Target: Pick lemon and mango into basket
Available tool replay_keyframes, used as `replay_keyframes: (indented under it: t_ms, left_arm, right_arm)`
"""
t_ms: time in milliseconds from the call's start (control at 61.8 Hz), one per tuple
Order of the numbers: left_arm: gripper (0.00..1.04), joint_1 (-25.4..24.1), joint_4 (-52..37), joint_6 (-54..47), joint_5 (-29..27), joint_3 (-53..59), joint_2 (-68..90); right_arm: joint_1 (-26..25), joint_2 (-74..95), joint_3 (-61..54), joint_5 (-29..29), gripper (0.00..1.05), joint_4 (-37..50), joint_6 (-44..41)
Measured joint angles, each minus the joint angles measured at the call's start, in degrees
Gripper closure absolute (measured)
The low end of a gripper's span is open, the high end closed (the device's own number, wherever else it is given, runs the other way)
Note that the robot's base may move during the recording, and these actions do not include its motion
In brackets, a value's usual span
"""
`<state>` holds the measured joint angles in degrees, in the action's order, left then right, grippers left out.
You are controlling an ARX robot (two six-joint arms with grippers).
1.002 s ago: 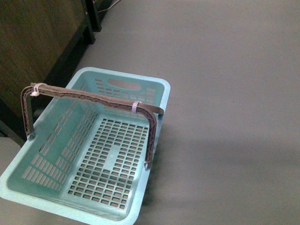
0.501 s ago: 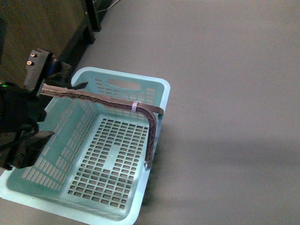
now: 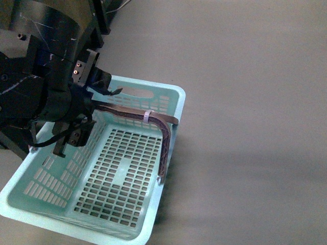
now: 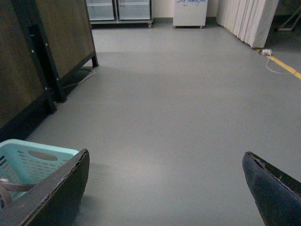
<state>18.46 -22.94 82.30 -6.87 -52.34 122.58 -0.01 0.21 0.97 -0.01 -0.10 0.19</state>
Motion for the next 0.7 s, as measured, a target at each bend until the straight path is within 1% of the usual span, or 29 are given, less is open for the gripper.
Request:
replay_keyframes:
  t_ms: [32,49,81,97,129,146,178,194,226,275,307,437,695]
  left_arm:
    - [0.55,0.13,-0.33,0.20,0.13,-0.04,0.07]
    - [0.59,0.26,-0.63,0.42,0.31,-0.09,0.13]
    - [0.63,0.35,-0.68,0.59,0.39,-0.11,0.15]
    - [0.66,0.42,-0.68,0.83,0.46,-0.13,0.15]
    - [0.69,0.48,-0.70,1.07,0.46,-0.13,0.13]
    - [0.73,0.55,-0.72,1.40,0.48,-0.13,0.11]
    - [0.76,0.59,-0.72,1.62,0.50,-0.11,0.09]
    - [0.79,0.63,-0.70,1.84,0.50,-0.09,-0.02]
    - [0.83,0.66,-0.61,2.10,0.50,-0.04,-0.11]
    - [0.93,0.68,-0.17,4.22,0.79,0.46,-1.03]
    - [0.97,0.68,0.13,5.31,0.98,1.01,-1.86]
    - [0.98,0.83,0.57,4.50,1.14,3.06,-5.64]
    - [0.99,0.22,3.93,8.02,1.33,9.09,-23.58]
  right_arm:
    - [0.00,0.00,0.00,0.00,0.09,0.00,0.00]
    - [0.00,0.00,-0.02,0.00,0.09,0.00,0.00]
    - [0.00,0.00,0.00,0.00,0.09,0.00,0.00]
    - [0.00,0.00,-0.02,0.00,0.09,0.00,0.00]
    - [0.00,0.00,0.00,0.00,0.09,0.00,0.00]
    - [0.00,0.00,-0.02,0.00,0.09,0.00,0.00]
    - [0.00,0.00,0.00,0.00,0.09,0.00,0.00]
    - [0.00,0.00,0.00,0.00,0.09,0.00,0.00]
    - [0.00,0.00,0.00,0.00,0.09,0.00,0.00]
    - [0.00,0.00,0.00,0.00,0.09,0.00,0.00]
    - [0.00,0.00,-0.02,0.00,0.09,0.00,0.00]
    - [0.00,0.00,0.00,0.00,0.09,0.00,0.00]
    - [0.00,0.00,0.00,0.00,0.09,0.00,0.00]
